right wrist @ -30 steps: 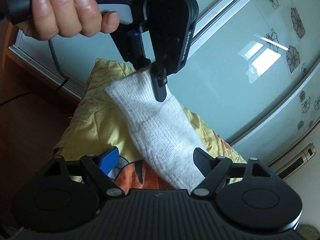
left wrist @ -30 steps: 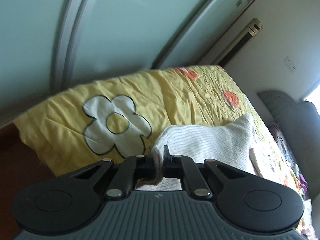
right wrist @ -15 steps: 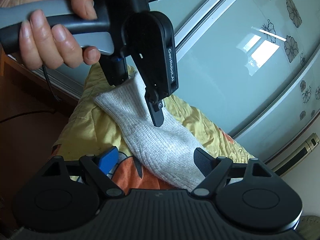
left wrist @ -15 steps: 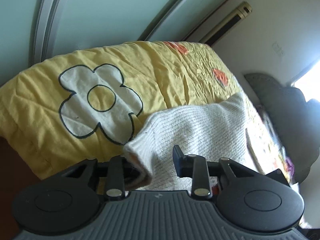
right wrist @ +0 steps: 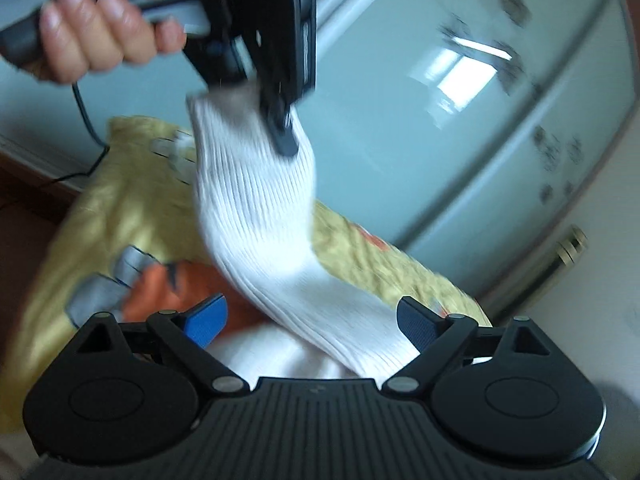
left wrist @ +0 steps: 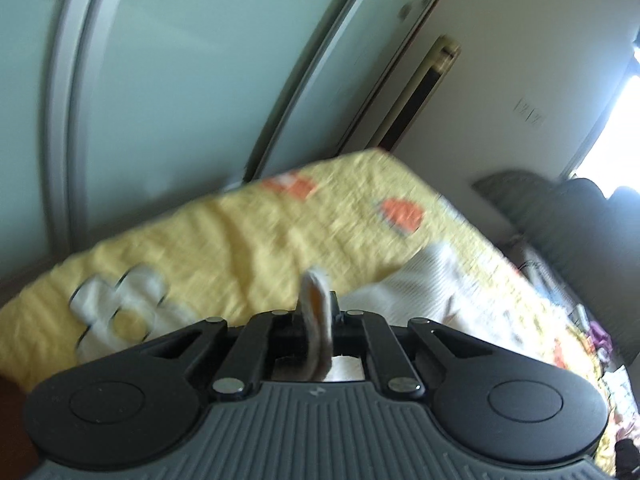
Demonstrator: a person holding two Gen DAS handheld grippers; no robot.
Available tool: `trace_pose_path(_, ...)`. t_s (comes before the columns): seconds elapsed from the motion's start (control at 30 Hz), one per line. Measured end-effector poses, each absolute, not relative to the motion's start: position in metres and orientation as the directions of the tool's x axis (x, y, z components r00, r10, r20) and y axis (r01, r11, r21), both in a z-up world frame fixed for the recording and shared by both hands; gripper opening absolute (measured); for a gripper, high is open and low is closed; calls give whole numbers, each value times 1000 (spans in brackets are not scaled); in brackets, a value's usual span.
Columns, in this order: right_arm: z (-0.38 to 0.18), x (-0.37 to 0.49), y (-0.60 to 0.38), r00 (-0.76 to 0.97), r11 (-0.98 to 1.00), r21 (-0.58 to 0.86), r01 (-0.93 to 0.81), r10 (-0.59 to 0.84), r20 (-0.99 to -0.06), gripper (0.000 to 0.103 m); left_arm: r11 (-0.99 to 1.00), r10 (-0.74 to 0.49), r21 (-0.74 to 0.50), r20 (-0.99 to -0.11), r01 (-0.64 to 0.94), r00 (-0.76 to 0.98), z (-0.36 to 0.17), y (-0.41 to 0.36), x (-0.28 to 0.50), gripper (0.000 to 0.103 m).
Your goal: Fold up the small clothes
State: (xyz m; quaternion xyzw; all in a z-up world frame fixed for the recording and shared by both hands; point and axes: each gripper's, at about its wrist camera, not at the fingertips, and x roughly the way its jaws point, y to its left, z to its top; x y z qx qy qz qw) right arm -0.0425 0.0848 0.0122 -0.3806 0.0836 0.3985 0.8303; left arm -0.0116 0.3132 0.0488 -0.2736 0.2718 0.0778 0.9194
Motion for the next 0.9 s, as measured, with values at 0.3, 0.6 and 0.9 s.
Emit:
trace_pose_path(0.3,30,-1,45,708,590,-394,-705,550,-443,93,863,-27,-464,-437,-200,899,133,288,34,6)
trace_pose_path(0.6,50,-26,84,770,629,-463,-625,595,-231,97,817,-285,-575,-467,-42,837,136,225,56,6)
trace_pose_path(0.9,52,34,44,747,764,-122,-634,563,-355,12,895,-284,-446,-544,14,790,120,186,62,6)
